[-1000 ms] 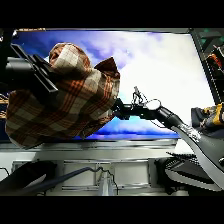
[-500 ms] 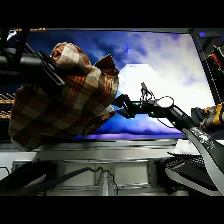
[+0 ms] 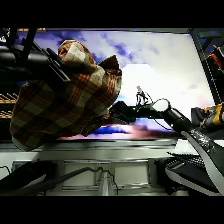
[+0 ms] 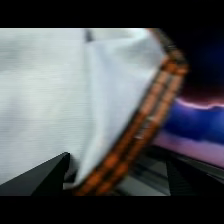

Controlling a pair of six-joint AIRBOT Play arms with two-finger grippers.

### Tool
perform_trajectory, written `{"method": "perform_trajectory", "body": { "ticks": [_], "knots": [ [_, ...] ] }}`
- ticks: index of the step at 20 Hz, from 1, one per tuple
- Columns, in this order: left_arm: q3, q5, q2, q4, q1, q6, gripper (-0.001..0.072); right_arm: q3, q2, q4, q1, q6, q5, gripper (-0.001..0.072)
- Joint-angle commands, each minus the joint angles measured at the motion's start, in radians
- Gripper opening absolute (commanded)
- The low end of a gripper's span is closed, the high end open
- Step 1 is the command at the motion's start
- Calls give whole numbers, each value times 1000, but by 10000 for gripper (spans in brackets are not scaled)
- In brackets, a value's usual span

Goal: Fold the clothes and pants, and hang the long-sleeved shirts on hangers.

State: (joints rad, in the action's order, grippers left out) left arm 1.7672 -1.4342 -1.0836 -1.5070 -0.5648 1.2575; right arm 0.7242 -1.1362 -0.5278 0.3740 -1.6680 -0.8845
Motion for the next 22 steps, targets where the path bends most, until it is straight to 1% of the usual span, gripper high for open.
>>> {"method": "perform_trajectory", "body": {
  "ticks": [1, 3, 5, 9, 10, 14, 15, 17, 19, 20, 21, 22],
  "knots": [
    [0, 10, 0, -11, 1, 0, 21, 0, 1, -110, -30, -36, -14, 688],
    [0, 10, 0, -7, 0, 0, 21, 0, -4, -134, -28, -89, 25, 684],
    [0, 10, 0, 12, -1, 0, 21, 0, -21, -112, -1, -113, 72, 668],
    [0, 10, 3, 53, -1, 0, 20, 0, -97, 15, 84, -121, 183, 663],
    [0, 10, 7, 53, -1, 0, 21, 1, -114, 36, 98, -121, 221, 614],
    [1, 10, 55, 82, -1, 0, 21, 1, -183, 109, 105, -124, 373, 594],
    [1, 10, 73, 98, -1, 0, 20, 1, -198, 137, 105, -123, 406, 575],
    [1, 12, 108, 112, -1, 0, 21, 1, -214, 181, 105, -121, 467, 405],
    [1, 15, 134, 132, -1, 0, 20, 10, -214, 191, 102, -118, 527, 203],
    [1, 14, 141, 134, -1, 0, 21, 27, -214, 191, 99, -106, 541, 77],
    [1, 15, 146, 140, 0, 0, 20, 48, -214, 191, 93, -79, 546, 44],
    [1, 15, 146, 139, 0, 0, 21, 74, -209, 191, 86, -31, 548, 38]
  ]
}}
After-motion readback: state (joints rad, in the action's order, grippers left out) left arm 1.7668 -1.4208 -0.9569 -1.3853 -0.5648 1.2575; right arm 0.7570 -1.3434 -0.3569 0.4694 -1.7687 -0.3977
